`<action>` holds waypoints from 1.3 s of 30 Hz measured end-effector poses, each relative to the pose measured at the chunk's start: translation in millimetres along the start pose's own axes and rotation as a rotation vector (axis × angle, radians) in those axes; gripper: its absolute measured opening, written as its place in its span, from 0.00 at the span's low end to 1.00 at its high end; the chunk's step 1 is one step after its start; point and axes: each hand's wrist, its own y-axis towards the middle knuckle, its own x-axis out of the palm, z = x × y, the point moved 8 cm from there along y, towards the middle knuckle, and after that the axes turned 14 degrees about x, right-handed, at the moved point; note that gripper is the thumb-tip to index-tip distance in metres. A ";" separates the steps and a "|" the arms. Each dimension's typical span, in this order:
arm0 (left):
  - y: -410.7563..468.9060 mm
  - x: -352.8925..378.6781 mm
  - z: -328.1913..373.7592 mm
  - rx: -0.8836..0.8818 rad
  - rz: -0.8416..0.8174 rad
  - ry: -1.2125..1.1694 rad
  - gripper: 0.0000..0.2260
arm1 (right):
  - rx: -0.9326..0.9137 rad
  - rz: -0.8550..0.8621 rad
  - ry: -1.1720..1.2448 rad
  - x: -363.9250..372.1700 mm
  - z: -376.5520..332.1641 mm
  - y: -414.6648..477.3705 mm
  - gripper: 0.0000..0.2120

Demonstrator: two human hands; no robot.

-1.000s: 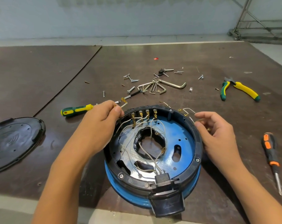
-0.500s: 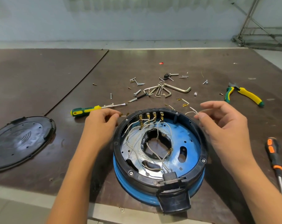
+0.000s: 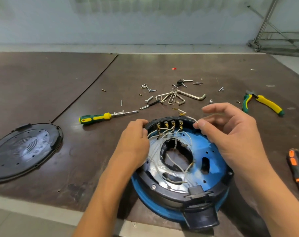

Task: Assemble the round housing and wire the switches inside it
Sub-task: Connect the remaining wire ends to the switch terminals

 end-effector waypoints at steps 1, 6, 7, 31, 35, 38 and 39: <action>-1.1 5.1 4.1 0.000 -0.014 -0.008 0.16 | 0.014 -0.007 -0.003 0.7 1.4 1.4 0.11; -9.1 24.4 21.7 0.024 -0.091 -0.104 0.22 | 0.082 -0.072 -0.072 4.0 10.1 6.5 0.14; -10.1 25.6 25.8 0.049 -0.106 -0.104 0.22 | 0.096 -0.095 -0.083 5.0 11.7 6.7 0.14; -13.2 25.2 83.8 0.314 -0.030 -0.207 0.11 | 0.144 -0.289 -0.044 11.7 20.9 -10.1 0.29; -13.5 22.0 84.6 0.305 0.036 -0.270 0.04 | 0.140 -0.284 -0.036 9.3 22.0 -8.9 0.29; -11.7 19.4 76.9 0.247 0.042 -0.280 0.04 | 0.137 -0.301 -0.114 16.9 25.1 -6.4 0.30; -11.2 19.9 75.2 0.234 0.032 -0.268 0.04 | 0.134 -0.305 -0.152 19.9 26.2 -5.6 0.30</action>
